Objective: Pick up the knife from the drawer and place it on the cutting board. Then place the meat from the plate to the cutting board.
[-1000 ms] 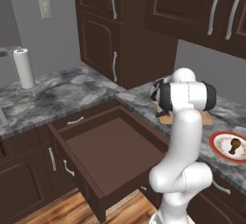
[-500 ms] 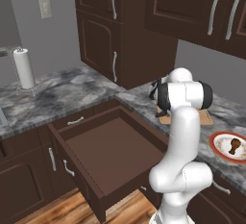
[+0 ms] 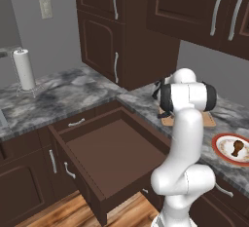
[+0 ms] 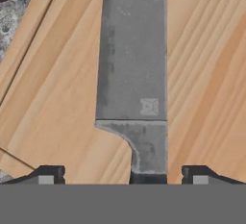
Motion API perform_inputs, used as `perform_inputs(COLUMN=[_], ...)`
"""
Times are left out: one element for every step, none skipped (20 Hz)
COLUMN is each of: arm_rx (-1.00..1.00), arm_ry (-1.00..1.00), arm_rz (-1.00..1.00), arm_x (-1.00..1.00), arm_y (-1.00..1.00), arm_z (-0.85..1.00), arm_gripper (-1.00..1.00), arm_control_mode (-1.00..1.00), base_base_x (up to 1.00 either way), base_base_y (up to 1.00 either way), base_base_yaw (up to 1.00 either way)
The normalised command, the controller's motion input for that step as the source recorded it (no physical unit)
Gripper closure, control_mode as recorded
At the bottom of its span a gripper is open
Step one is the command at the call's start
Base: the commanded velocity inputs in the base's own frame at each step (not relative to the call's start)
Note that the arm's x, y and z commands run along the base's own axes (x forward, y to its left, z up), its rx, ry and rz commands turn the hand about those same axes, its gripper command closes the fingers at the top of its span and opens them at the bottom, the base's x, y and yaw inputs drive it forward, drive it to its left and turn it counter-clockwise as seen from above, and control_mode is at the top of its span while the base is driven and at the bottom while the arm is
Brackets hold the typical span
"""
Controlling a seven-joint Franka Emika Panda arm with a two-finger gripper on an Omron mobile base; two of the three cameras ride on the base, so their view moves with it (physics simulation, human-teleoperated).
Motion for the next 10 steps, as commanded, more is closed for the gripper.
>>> perform_inputs(arm_rx=[0.00, 0.00, 0.00, 0.00, 0.00, 0.00, 0.00, 0.00, 0.00, 0.00], arm_ry=[-0.02, 0.00, 0.00, 0.00, 0.00, -0.01, -0.02, -0.04, -0.05, -0.05], arm_rz=[0.00, 0.00, 0.00, 0.00, 0.00, 0.00, 0.00, 0.00, 0.00, 0.00], arm_x=[-0.19, -0.17, -0.19, -0.20, -0.21, -0.24, -0.27, -0.33, -0.32, -0.30], arm_y=[-0.05, -0.01, 0.00, 0.00, 0.00, 0.00, 0.00, 0.00, 0.00, 0.00], arm_z=[0.08, 0.12, 0.17, 0.21, 0.26, 0.33, 0.40, 0.43, 0.48, 0.59], arm_gripper=[-1.00, -1.00, -1.00, -1.00, -1.00, -1.00, -1.00, -1.00, -1.00, -1.00], arm_control_mode=[-1.00, -1.00, -1.00, -1.00, -1.00, -1.00, -1.00, -1.00, -1.00, -1.00], base_base_x=[0.00, 0.00, 0.00, 0.00, 0.00, 0.00, 0.00, 0.00, 0.00, 0.00], base_base_y=[0.00, 0.00, 0.00, 0.00, 0.00, 0.00, 0.00, 0.00, 0.00, 0.00], base_base_yaw=[0.00, 0.00, 0.00, 0.00, 0.00, 0.00, 0.00, 0.00, 0.00, 0.00])
